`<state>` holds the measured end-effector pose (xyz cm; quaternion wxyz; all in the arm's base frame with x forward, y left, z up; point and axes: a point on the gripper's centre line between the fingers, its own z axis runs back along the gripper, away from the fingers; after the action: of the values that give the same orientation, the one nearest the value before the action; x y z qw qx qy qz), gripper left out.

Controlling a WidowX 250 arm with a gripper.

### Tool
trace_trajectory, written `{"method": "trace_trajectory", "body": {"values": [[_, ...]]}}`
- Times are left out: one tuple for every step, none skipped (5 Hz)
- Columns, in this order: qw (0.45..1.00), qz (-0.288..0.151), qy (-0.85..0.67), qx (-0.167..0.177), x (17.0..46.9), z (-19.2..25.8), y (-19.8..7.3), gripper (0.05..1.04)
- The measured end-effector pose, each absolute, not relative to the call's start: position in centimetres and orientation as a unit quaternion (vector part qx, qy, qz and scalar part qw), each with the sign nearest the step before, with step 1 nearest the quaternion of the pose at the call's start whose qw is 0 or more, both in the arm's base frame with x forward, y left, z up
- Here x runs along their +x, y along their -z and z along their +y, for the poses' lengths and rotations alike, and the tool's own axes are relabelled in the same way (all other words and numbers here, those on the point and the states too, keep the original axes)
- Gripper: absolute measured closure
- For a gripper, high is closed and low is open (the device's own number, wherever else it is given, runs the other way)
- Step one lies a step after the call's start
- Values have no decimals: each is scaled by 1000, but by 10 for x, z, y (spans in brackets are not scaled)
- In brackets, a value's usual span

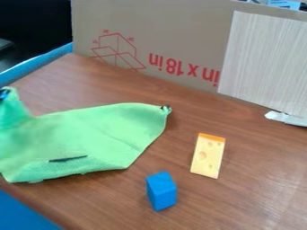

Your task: Fold the cloth from bottom left to top right

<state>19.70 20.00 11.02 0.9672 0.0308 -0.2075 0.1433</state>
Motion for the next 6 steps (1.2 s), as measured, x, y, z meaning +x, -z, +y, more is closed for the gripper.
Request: {"method": "trace_trajectory", "body": {"values": [[968, -202, -147, 13, 222, 182, -119, 1031], [971, -188, -146, 4, 248, 159, -122, 1031], [970, -190, -151, -3, 274, 135, -135, 1031], [972, -186, -142, -7, 295, 115, -139, 1031], [974, -190, -123, -3, 321, 84, -145, 1031], [974, -187, -127, 1, 336, 75, -145, 1032]]}}
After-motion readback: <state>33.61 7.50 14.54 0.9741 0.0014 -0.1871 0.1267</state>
